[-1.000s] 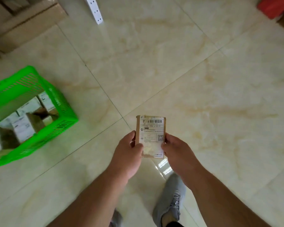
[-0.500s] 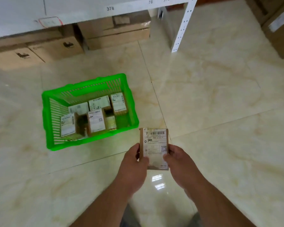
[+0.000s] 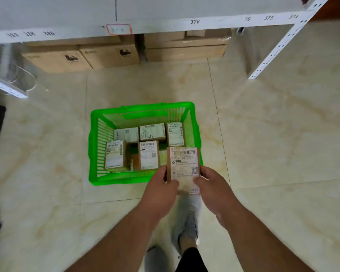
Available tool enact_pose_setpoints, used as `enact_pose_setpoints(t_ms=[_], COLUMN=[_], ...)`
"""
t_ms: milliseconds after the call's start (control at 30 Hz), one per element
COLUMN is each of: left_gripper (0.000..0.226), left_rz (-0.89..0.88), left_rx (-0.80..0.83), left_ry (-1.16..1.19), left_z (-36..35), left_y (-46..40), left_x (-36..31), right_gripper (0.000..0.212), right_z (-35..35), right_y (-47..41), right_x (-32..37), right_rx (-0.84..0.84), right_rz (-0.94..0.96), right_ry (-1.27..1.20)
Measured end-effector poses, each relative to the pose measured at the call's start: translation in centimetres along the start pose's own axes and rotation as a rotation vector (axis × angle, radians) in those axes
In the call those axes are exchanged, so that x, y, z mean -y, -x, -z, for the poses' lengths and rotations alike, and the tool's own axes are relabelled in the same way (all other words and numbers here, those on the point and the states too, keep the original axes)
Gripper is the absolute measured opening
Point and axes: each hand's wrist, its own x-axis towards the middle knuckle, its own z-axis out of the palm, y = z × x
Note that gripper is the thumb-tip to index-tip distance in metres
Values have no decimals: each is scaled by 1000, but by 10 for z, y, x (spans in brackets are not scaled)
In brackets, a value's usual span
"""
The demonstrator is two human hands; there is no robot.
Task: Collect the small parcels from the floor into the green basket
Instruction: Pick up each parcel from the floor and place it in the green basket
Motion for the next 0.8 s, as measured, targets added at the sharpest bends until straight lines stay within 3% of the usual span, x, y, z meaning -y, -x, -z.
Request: enact_pose_setpoints(t_ms=[400,800], left_gripper=[44,43], left_rz=[227,193], left_rx=[-50,-39], left_ry=[-41,-3], left_z=[-11,-27], left_y=[-116,-231], left_x=[-36,-4], right_gripper=[49,49], right_z=[-11,-52], right_y=[-132,-235], right_x=[31,10], right_rx=[8,-114], right_rz=[-112,-131], right_ry=[109,120])
